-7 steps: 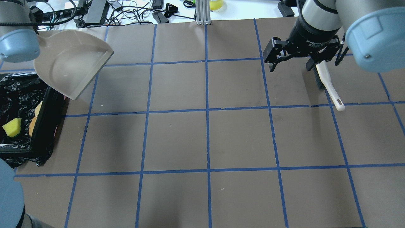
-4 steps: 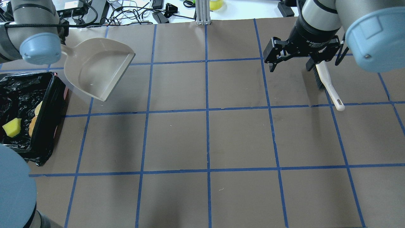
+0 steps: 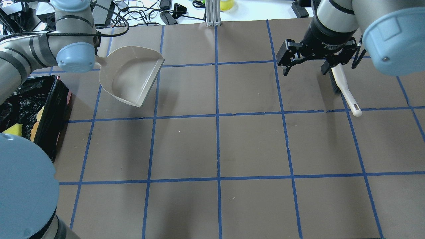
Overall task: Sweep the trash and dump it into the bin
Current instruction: 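Lift the dustpan out of the bin and carry it toward the table center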
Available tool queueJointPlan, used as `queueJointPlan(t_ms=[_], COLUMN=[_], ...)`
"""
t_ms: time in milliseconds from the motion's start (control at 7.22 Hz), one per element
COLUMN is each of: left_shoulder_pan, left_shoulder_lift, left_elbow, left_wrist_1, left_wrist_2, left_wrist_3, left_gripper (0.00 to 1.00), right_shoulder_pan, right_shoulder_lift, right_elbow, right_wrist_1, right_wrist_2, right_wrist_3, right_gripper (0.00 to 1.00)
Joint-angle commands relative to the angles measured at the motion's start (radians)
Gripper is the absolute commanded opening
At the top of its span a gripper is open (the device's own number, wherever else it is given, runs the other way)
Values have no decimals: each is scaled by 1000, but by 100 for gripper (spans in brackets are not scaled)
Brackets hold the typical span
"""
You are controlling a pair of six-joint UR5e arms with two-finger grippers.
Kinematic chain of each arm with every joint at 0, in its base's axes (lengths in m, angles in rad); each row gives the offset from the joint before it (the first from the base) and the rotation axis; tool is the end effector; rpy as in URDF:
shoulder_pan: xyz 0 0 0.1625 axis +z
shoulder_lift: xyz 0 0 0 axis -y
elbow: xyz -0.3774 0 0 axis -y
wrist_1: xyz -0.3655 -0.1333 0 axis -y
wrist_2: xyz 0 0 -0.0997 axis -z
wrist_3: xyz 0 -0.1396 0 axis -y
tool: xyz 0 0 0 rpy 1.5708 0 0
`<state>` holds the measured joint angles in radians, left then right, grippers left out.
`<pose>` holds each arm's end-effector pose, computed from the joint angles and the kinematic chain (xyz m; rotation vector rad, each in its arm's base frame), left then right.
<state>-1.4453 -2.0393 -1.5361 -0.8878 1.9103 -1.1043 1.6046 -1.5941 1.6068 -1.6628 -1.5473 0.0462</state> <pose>-0.0071 -0.6370 0.2426 -1.7281 2.3388 -0.5556 0.1523 -0.4622 0.4039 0.0178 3.1125 -0.1219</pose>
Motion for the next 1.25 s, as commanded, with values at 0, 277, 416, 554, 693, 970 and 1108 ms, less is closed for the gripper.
queueJointPlan(t_ms=[0, 277, 416, 554, 693, 970, 1108], left_shoulder_pan=[-9, -9, -17, -23, -30, -35, -35], left_shoulder_lift=[-42, -76, -81, -85, -96, -105, -110], left_elbow=[1, 1, -1, -1, -7, -15, -15], left_wrist_1=[6, 12, 12, 10, 9, 10, 10], left_wrist_2=[-2, -2, -2, -2, 6, 0, 0], left_wrist_3=[-106, -248, -285, -298, -296, -282, -281], left_gripper=[0, 0, 0, 0, 0, 0, 0], right_shoulder_pan=[-2, -2, -5, -2, -2, -2, -3], right_shoulder_lift=[-3, -3, -3, -3, -3, -3, -3], right_elbow=[10, 10, 10, 10, 10, 10, 10], right_wrist_1=[0, 0, 0, 0, -2, 0, 0], right_wrist_2=[0, 0, 0, 0, 0, 0, 0], right_wrist_3=[-23, -25, -26, -25, -25, -25, -25], right_gripper=[100, 100, 100, 100, 100, 100, 100])
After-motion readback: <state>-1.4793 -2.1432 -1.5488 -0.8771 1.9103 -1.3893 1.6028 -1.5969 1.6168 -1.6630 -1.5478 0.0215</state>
